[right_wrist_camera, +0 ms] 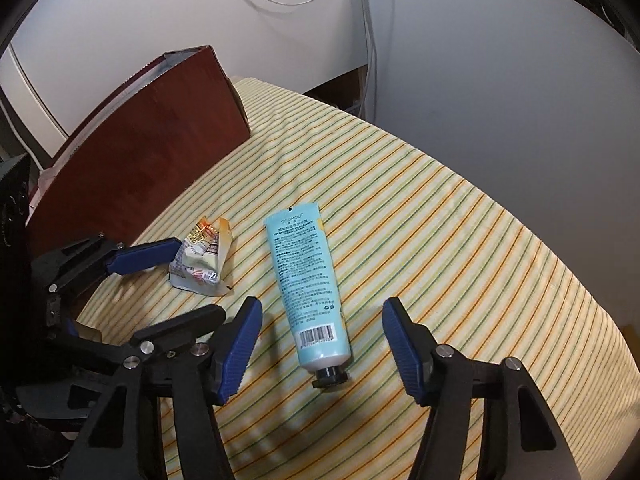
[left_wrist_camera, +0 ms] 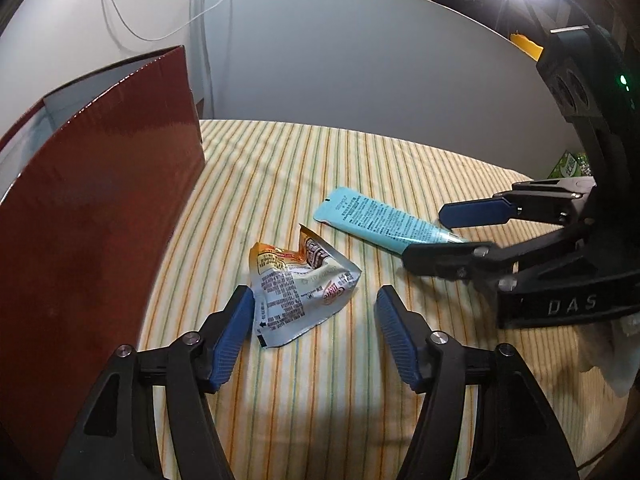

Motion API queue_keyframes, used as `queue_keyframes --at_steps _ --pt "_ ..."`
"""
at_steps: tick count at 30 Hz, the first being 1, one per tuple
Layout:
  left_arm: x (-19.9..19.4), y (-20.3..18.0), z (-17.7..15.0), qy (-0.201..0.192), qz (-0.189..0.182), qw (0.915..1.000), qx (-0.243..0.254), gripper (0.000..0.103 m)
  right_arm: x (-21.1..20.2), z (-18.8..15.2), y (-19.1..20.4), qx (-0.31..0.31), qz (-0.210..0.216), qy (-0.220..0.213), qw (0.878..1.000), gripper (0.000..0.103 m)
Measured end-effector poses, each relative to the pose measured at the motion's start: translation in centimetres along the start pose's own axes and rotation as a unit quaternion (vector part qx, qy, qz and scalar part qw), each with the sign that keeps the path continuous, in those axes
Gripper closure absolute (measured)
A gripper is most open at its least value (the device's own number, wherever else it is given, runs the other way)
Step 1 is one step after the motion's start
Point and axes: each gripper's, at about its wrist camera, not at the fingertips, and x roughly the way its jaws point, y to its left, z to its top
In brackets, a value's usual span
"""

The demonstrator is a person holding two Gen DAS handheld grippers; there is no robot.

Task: Organize soft objects
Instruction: 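Close the left tool on the snack wrapper while the right tool grasps the blue tube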

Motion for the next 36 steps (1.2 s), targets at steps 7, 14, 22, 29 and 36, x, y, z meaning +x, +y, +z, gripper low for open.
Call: queue_keyframes --at_steps 7,14,22,29,36 --pt "0.3 -0.1 0.2 -0.005 0.004 1.0 0.003 0.04 0.1 0.2 0.0 -0.017 -0.011 0.009 1.0 0.057" --pt "0.4 0.2 0.2 -0.009 0.006 0.9999 0.004 0.04 -0.1 0.0 0.0 -0.032 -0.007 0.016 0.999 0.057" --pt "0.4 0.4 0.6 -0.01 0.01 0.9999 0.005 0.042 0.2 0.0 1.0 -0.073 -0.03 0.024 0.997 0.056" --pt "0.4 0.0 0.8 -0.012 0.008 0.9998 0.014 0.047 0.6 0.2 1.7 -0.084 -0.049 0.024 0.995 0.058" --pt "0.3 -1.2 0.7 -0.013 -0.005 0.9994 0.033 0.054 0.3 -0.7 1.5 -0.066 -0.056 0.02 0.996 0.076"
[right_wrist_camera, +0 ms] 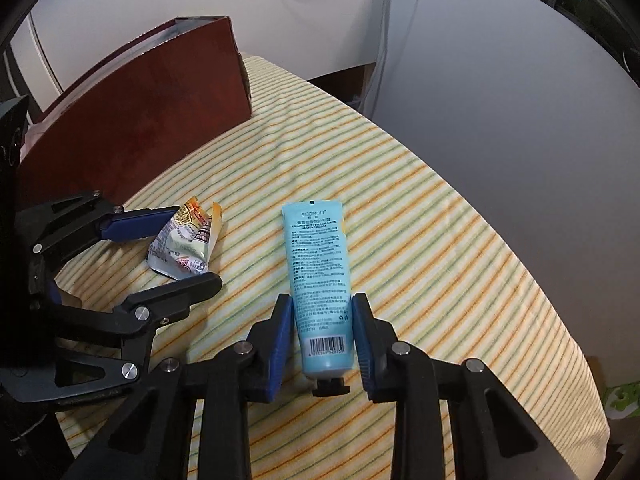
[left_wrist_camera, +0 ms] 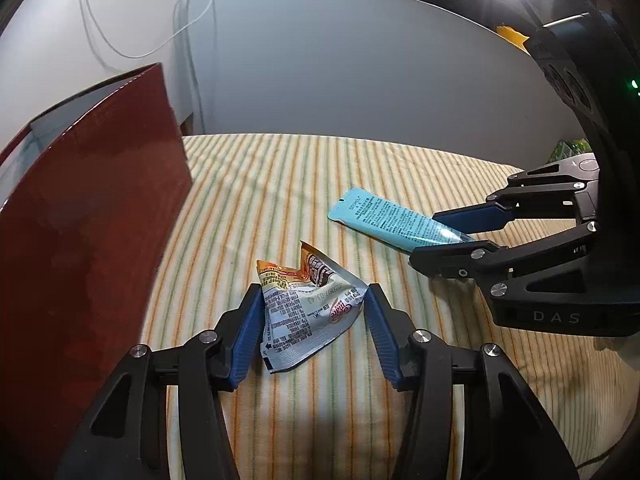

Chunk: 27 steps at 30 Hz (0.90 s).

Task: Organize soft objects
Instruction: 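Close the left tool on the snack wrapper while the right tool grasps the blue tube, then carry the wrapper and tube over the shoebox with both tools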

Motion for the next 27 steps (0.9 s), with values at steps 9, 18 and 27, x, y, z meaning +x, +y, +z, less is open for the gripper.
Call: queue_keyframes --at_steps 9,18,27 --pt "-1.2 -0.6 -0.5 -0.014 -0.019 0.9997 0.002 0.056 -1.5 -2.8 -1.4 0.061 0.008 -0.017 0.998 0.077" --pt "-4.0 -0.9 -1.1 -0.031 -0.041 0.9987 0.004 0.057 -3.6 -4.8 -2.4 0.097 0.002 -0.039 0.995 0.077" --pt "-8.8 -1.2 -1.0 -0.065 -0.066 0.9956 0.007 0.057 -9.2 -5.8 -2.2 0.12 0.007 -0.093 0.988 0.077"
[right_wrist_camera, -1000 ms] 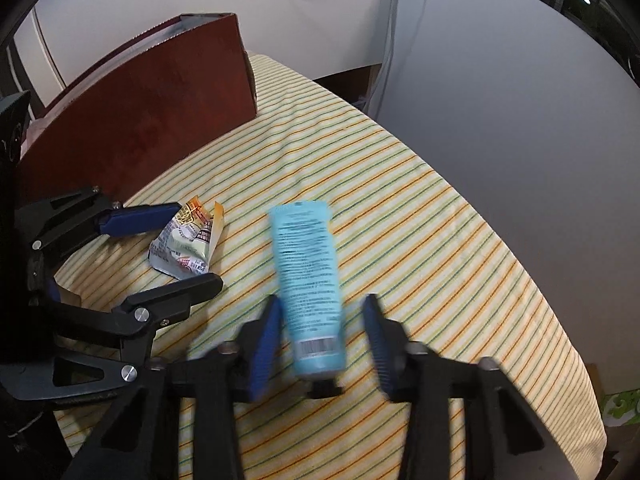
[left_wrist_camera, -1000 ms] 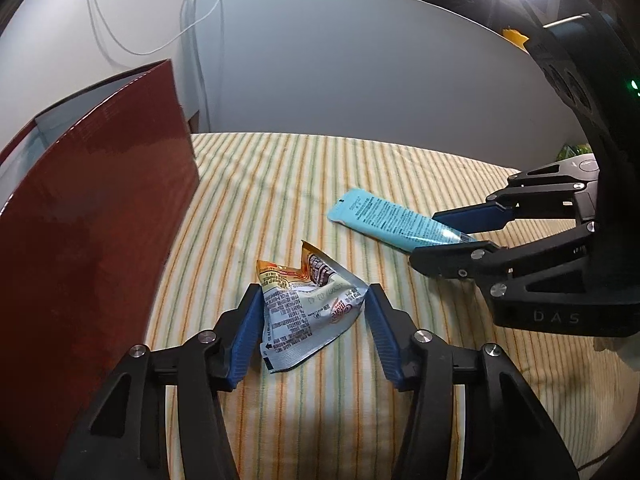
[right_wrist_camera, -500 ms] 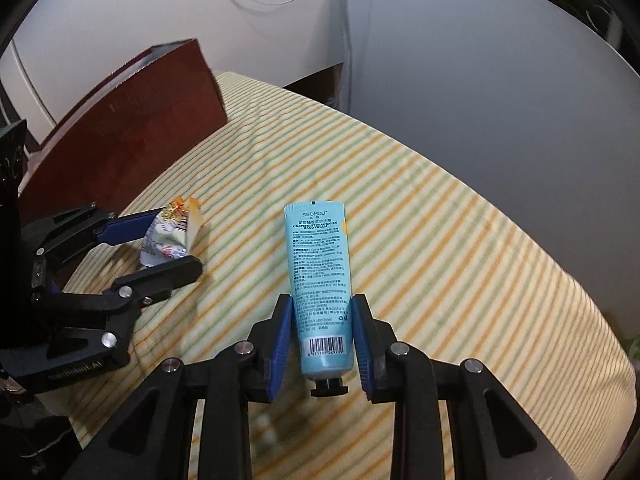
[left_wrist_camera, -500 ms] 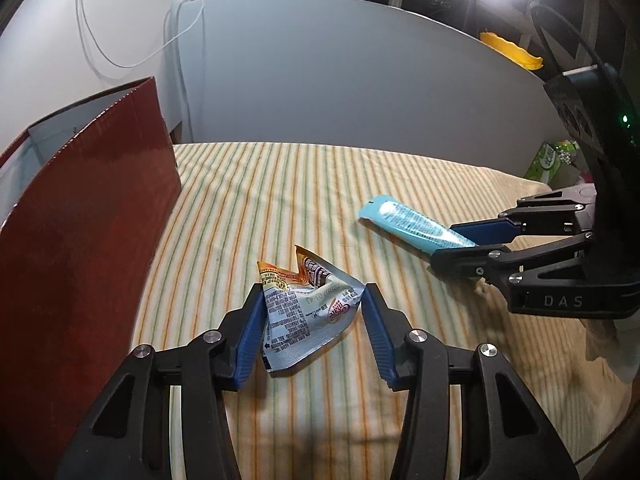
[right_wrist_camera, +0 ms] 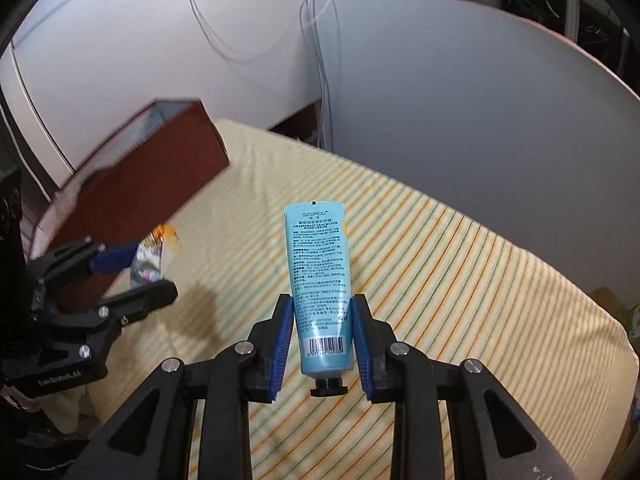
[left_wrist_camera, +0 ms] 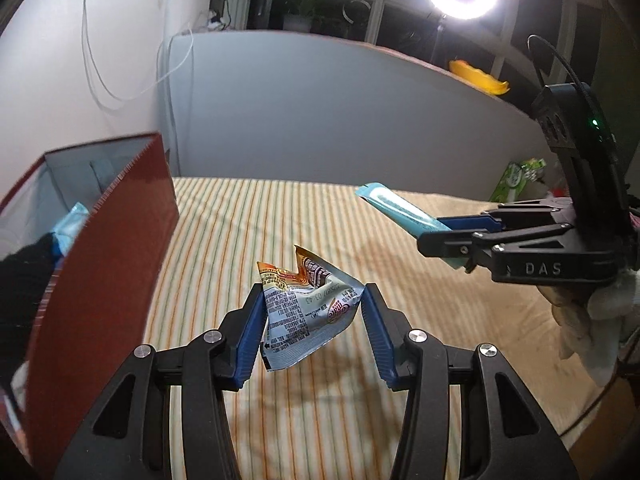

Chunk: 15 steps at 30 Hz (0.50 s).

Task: Organize soft objects
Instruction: 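Carry the wrapper and tube over the shoebox with both tools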

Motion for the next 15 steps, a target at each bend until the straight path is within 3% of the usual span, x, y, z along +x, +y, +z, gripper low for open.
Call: queue_keyframes --at_steps 7,15 --pt "-5.1 1.6 0.2 -0.039 -0.005 0.9992 -0.002 0.057 -4.3 1.8 3.4 -0.024 0.014 -0.043 0.999 0.077" --pt "-11.7 6.7 -0.6 -0.078 0.03 0.9961 -0.029 0.057 -5.8 4.6 8.4 -0.059 0.043 -0.066 0.995 0.077"
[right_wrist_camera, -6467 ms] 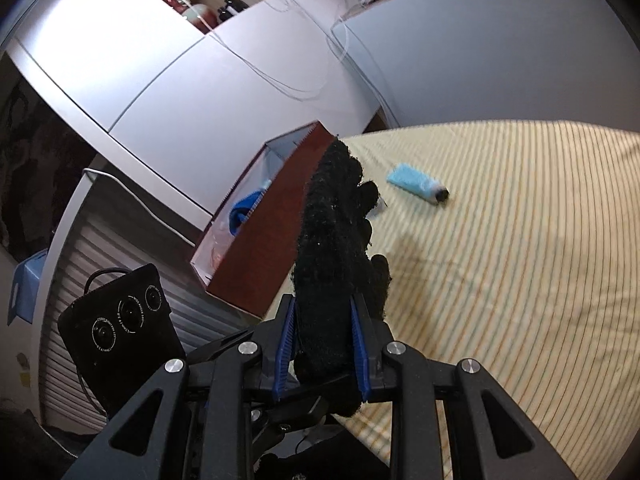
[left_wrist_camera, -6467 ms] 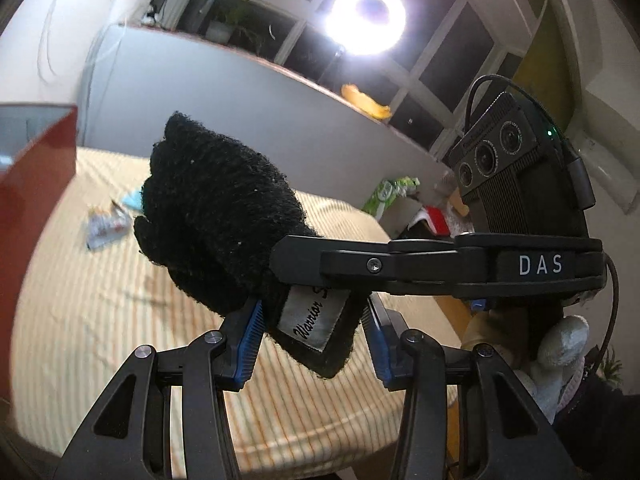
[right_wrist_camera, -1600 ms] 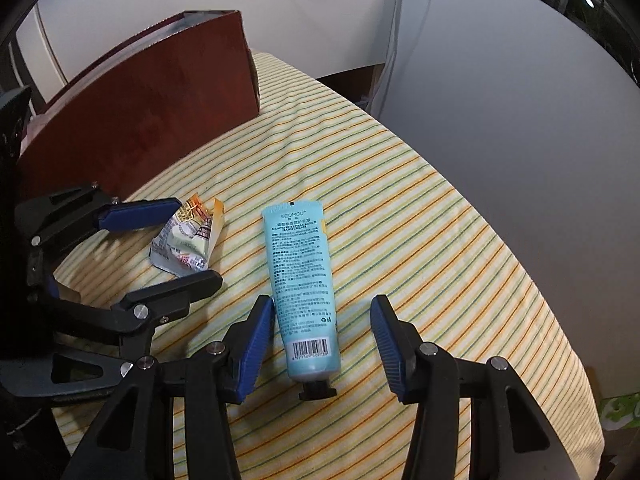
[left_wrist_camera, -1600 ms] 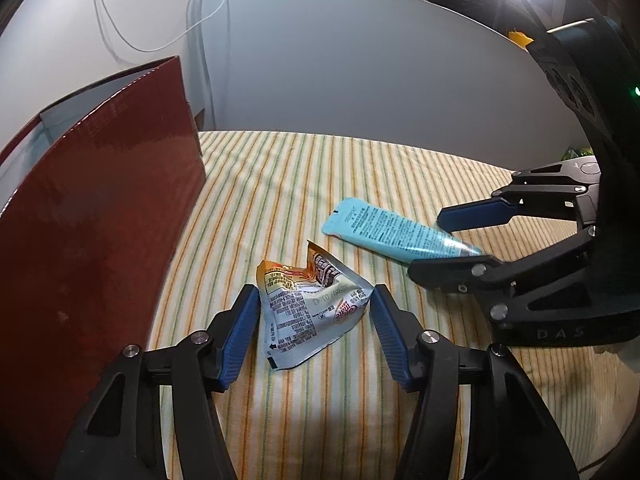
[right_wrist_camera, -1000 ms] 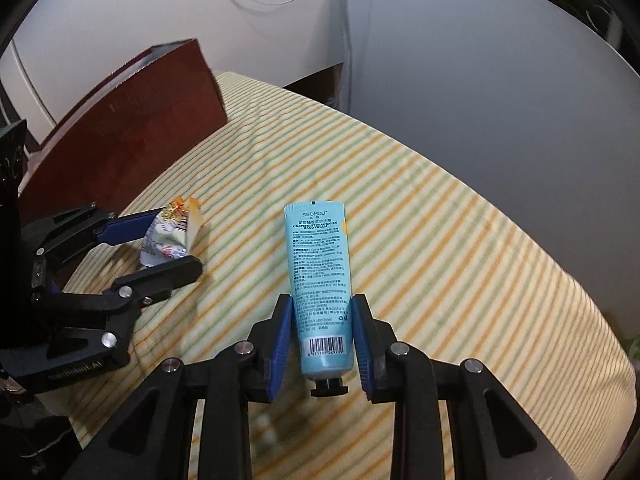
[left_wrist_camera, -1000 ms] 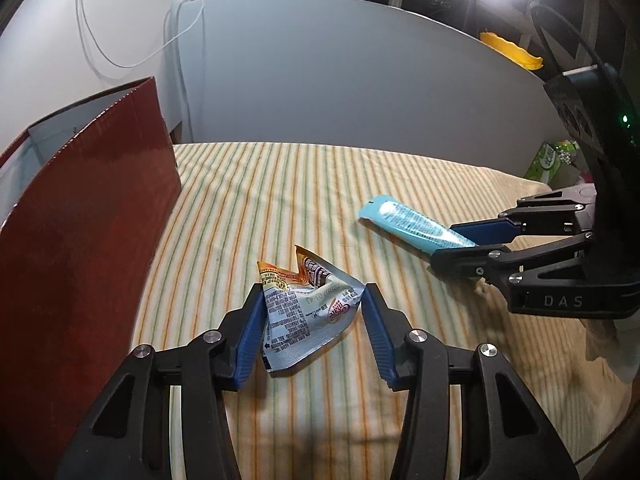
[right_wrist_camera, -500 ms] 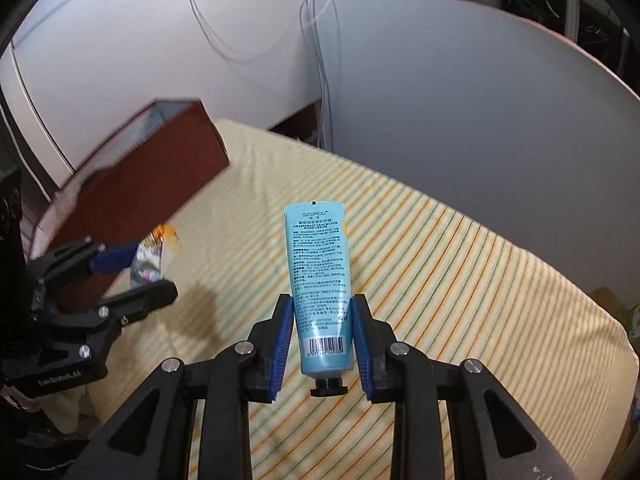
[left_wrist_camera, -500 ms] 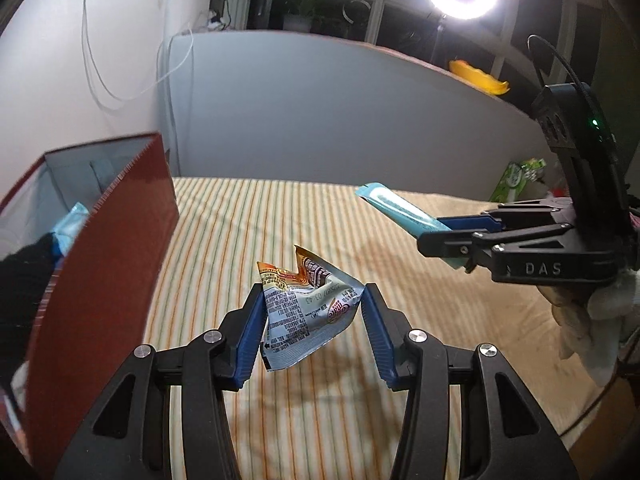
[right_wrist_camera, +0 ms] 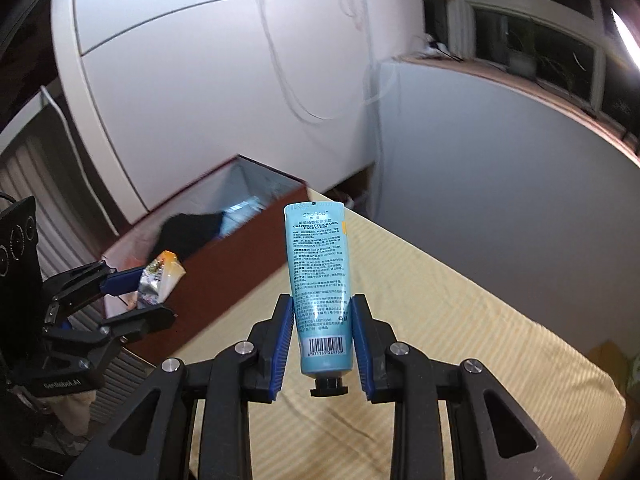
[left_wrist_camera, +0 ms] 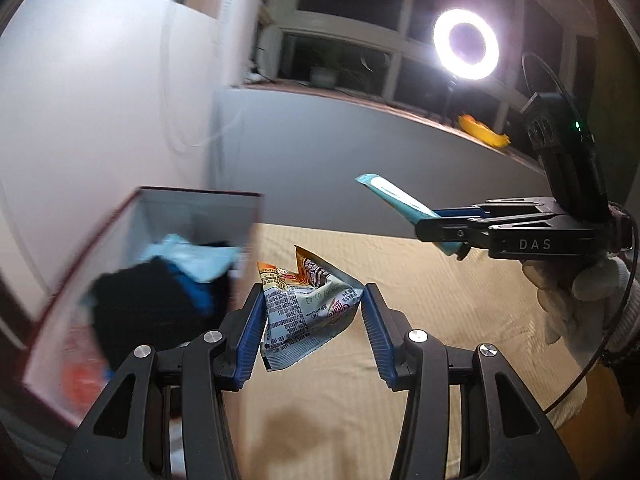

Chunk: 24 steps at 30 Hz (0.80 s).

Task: Organize soft objects
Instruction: 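Carry the wrapper and tube over the shoebox with both tools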

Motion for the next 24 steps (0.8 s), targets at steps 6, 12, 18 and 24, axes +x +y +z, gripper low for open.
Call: queue_keyframes --at_steps 6,12,18,24 --pt "-3.1 6.0 -0.8 -0.012 0.053 0.9979 -0.034 0.057 2.2 2.7 4.0 -0.028 0.02 -0.001 0.999 0.077" --pt "-3.7 9.4 -1.5 -0.007 0.081 0.9951 -0.055 0.057 5.3 5.6 7.0 -0.044 0.045 0.01 0.998 0.077" --pt "-3.0 10.5 -2.0 0.001 0.085 0.9947 -0.058 0.057 9.4 7.6 9.2 -0.049 0.057 0.036 0.996 0.077" --pt "-1.9 11.3 -2.4 0.01 0.084 0.9944 -0.064 0.056 13.6 8.5 11.1 -0.06 0.047 0.064 0.995 0.077"
